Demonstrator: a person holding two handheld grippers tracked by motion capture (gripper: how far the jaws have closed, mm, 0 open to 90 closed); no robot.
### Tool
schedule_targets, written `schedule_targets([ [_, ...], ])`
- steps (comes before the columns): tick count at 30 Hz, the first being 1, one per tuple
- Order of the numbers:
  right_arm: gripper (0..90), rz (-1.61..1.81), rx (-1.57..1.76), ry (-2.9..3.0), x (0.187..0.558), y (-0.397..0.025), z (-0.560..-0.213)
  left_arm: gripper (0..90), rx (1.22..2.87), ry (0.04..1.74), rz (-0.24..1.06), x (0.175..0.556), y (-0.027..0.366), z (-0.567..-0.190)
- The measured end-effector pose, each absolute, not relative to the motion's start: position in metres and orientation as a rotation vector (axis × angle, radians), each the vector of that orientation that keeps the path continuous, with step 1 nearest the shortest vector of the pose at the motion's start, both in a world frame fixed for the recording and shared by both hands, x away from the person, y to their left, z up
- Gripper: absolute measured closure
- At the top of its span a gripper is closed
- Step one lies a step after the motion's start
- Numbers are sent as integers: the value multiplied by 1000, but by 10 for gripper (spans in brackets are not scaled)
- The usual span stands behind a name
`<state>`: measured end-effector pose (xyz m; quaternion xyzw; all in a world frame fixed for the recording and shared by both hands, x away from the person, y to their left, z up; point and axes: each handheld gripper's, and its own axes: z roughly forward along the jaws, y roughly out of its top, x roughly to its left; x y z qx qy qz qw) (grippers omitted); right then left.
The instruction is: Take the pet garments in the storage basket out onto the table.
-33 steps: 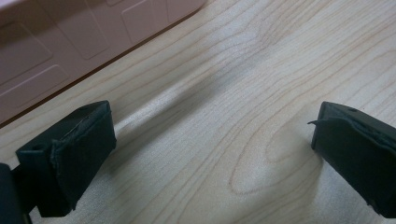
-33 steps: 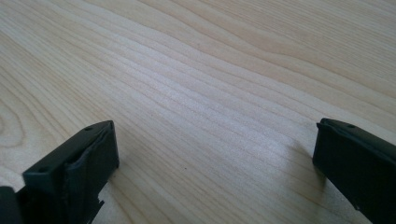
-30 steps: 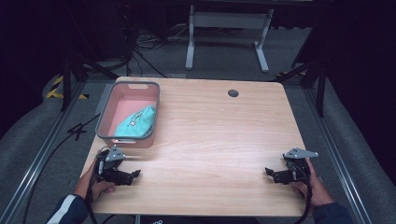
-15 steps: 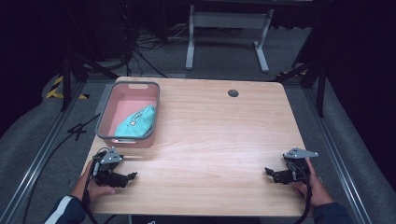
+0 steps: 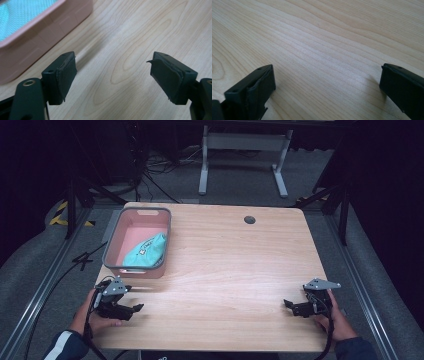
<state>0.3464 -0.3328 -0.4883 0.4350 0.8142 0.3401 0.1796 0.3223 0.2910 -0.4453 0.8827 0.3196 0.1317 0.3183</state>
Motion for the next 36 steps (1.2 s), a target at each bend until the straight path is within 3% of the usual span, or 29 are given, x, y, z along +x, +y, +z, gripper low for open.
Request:
schedule_targets([
  [18,7,961,1230,2300,346,-333,-488,189,2281,817,442,336,303,-378],
  [25,7,961,1230,2300,346,-333,-488,171,2335,834,449,370,300,-359],
  [36,6,962,1228,2304,347,-333,-488,175,2468,876,393,434,282,-363],
])
